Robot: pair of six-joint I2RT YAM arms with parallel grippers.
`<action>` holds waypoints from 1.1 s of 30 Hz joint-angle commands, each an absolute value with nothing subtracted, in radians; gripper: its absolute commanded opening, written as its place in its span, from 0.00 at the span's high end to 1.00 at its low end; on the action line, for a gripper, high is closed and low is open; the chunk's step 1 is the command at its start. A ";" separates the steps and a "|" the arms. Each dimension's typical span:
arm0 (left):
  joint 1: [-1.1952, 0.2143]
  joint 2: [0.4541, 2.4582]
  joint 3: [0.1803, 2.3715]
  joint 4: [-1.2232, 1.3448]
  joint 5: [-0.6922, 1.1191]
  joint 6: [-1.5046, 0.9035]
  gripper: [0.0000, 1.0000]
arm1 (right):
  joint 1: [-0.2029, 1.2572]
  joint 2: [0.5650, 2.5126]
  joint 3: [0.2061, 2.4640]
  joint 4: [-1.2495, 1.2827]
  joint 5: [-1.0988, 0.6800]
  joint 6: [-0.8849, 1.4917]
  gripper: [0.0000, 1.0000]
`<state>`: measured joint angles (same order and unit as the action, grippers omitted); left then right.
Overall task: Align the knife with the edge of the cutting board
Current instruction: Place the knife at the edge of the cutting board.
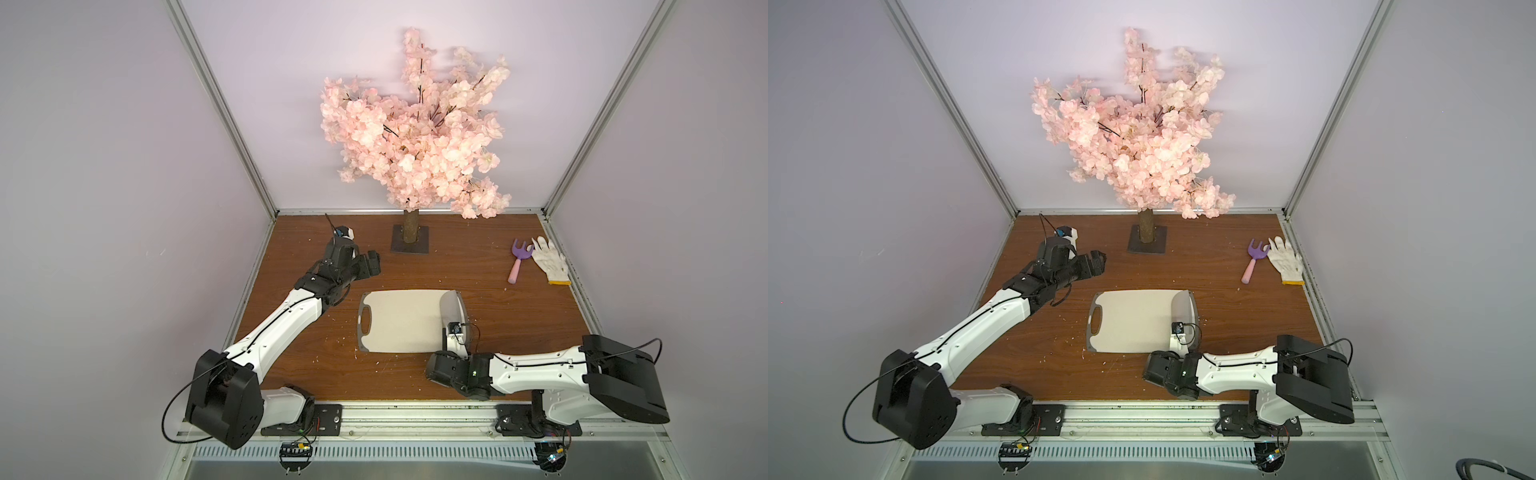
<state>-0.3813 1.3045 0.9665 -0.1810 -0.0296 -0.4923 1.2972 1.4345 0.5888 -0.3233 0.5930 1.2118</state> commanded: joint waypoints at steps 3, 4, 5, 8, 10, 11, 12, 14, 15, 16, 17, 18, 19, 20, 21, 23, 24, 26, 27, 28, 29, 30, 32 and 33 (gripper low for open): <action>-0.371 1.310 0.990 -0.193 -0.030 -0.489 0.00 | 1.316 1.464 0.600 -0.337 0.626 1.241 0.59; -0.372 1.310 0.990 -0.193 -0.032 -0.489 0.00 | 1.320 1.469 0.606 -0.344 0.631 1.244 0.62; -0.371 1.310 0.990 -0.193 -0.032 -0.489 0.00 | 1.324 1.473 0.611 -0.353 0.636 1.247 0.64; -0.371 1.310 0.992 -0.193 -0.030 -0.485 0.00 | 1.331 1.480 0.618 -0.371 0.648 1.257 0.73; -0.371 1.307 0.991 -0.190 -0.024 -0.483 0.00 | 1.335 1.480 0.618 -0.378 0.654 1.266 0.78; -0.371 1.306 0.989 -0.188 -0.022 -0.483 0.00 | 1.337 1.480 0.618 -0.381 0.658 1.270 0.80; -0.371 1.306 0.989 -0.187 -0.020 -0.482 0.00 | 1.338 1.479 0.617 -0.384 0.661 1.274 0.82; -0.373 1.308 0.989 -0.186 -0.017 -0.481 0.00 | 1.339 1.476 0.614 -0.389 0.664 1.281 0.84; -0.374 1.310 0.989 -0.186 -0.016 -0.480 0.00 | 1.338 1.476 0.614 -0.393 0.666 1.285 0.86; -0.376 1.311 0.989 -0.186 -0.013 -0.479 0.00 | 1.340 1.475 0.612 -0.395 0.668 1.288 0.87; -0.378 1.311 0.989 -0.185 -0.011 -0.479 0.00 | 1.341 1.474 0.612 -0.398 0.670 1.291 0.88; -0.381 1.312 0.989 -0.184 -0.010 -0.478 0.00 | 1.342 1.474 0.612 -0.402 0.672 1.295 0.88; -0.385 1.313 0.990 -0.184 -0.011 -0.476 0.00 | 1.342 1.473 0.612 -0.406 0.674 1.298 0.88; -0.388 1.314 0.990 -0.185 -0.011 -0.476 0.00 | 1.344 1.473 0.613 -0.410 0.674 1.300 0.88; -0.391 1.314 0.992 -0.187 -0.013 -0.474 0.00 | 1.345 1.473 0.615 -0.418 0.677 1.305 0.88; -0.397 1.316 0.992 -0.189 -0.018 -0.472 0.00 | 1.347 1.472 0.615 -0.433 0.685 1.317 0.88; -0.399 1.316 0.992 -0.189 -0.019 -0.473 0.00 | 1.348 1.472 0.615 -0.437 0.685 1.320 0.88; -0.402 1.319 0.992 -0.190 -0.021 -0.471 0.00 | 1.348 1.471 0.612 -0.443 0.690 1.327 0.88; -0.403 1.320 0.994 -0.189 -0.022 -0.470 0.00 | 1.348 1.469 0.612 -0.444 0.692 1.330 0.88; -0.404 1.321 0.993 -0.191 -0.023 -0.471 0.00 | 1.349 1.467 0.612 -0.445 0.693 1.332 0.88; -0.405 1.322 0.994 -0.192 -0.024 -0.471 0.00 | 1.349 1.463 0.612 -0.443 0.695 1.330 0.87; -0.406 1.324 0.994 -0.192 -0.025 -0.471 0.00 | 1.350 1.460 0.612 -0.440 0.697 1.327 0.86; -0.407 1.327 0.996 -0.193 -0.028 -0.469 0.00 | 1.351 1.457 0.617 -0.440 0.703 1.324 0.82; -0.407 1.327 0.996 -0.193 -0.028 -0.469 0.00 | 1.351 1.457 0.620 -0.442 0.706 1.322 0.77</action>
<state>-0.3969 1.3182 0.9665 -0.1810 -0.0257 -0.4847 1.3441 1.4700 0.6048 -0.3916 0.6685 1.3106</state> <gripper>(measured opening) 0.998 0.367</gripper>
